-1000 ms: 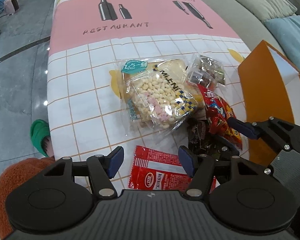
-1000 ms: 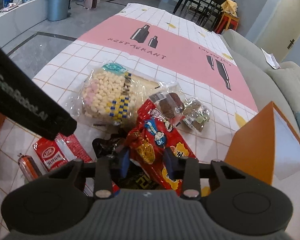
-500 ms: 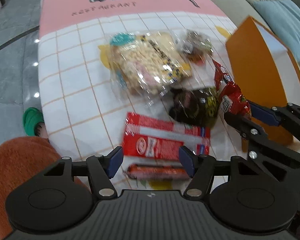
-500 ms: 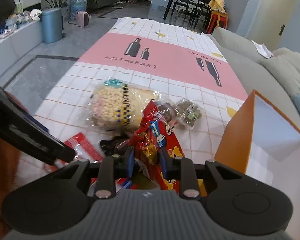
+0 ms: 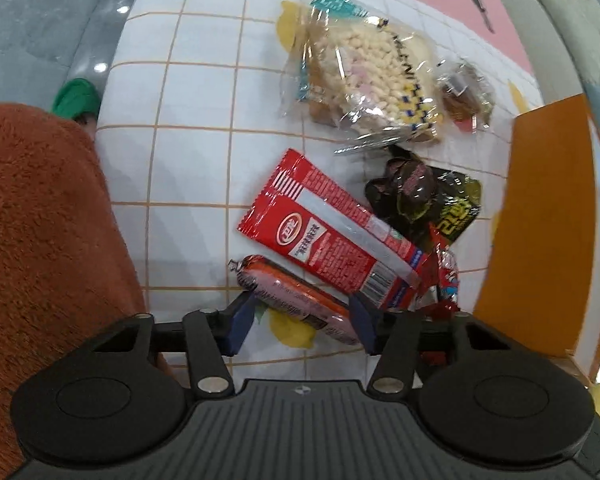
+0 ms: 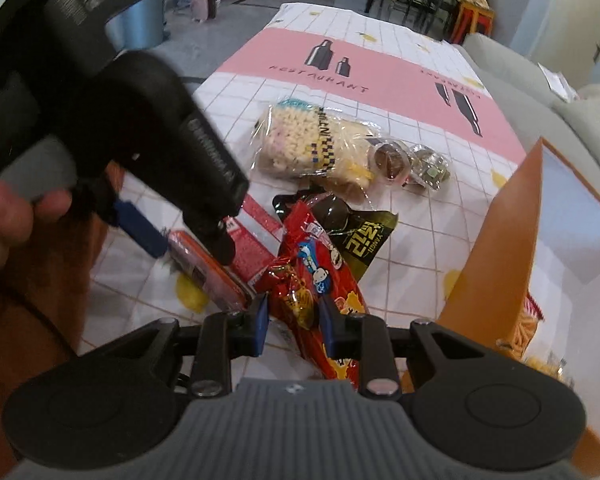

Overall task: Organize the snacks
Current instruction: 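Grasp the red chip bag with the right tool while the left grasps a red sausage stick, then carry both items over the orange box and open both tools to drop them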

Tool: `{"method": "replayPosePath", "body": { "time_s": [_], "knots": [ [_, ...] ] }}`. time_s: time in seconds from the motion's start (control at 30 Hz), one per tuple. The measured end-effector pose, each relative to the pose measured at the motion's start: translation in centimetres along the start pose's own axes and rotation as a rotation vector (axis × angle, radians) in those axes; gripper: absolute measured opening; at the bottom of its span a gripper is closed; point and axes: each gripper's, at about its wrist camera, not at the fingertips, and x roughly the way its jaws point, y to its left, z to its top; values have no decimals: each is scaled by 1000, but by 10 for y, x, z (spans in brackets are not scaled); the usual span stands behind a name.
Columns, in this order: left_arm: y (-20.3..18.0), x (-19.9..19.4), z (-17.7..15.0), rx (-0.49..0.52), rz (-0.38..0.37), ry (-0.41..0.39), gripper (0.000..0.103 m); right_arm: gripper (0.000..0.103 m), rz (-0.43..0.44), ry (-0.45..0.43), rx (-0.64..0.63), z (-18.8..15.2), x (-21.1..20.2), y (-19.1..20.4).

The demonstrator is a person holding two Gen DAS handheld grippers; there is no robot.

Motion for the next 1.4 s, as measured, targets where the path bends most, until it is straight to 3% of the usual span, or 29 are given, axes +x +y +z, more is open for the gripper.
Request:
{"method": "replayPosePath", "body": {
  "time_s": [0.27, 0.3, 0.67, 0.9, 1.17, 1.4],
  "knots": [
    [-3, 9, 1, -65, 5, 0, 45, 26, -49, -10, -89, 1, 10, 6],
    [-5, 9, 1, -61, 10, -6, 38, 25, -50, -10, -90, 2, 11, 6],
    [-14, -7, -10, 78, 17, -69, 26, 21, -29, -56, -27, 10, -2, -2],
    [-24, -33, -20, 158, 13, -145, 24, 19, 10, -86, 77, 11, -14, -16],
    [-43, -69, -26, 214, -18, -249, 24, 18, 40, -183, 165, 15, -48, -27],
    [-72, -109, -31, 288, -35, -337, 24, 18, -3, -301, 177, 21, -87, -33]
  ]
}}
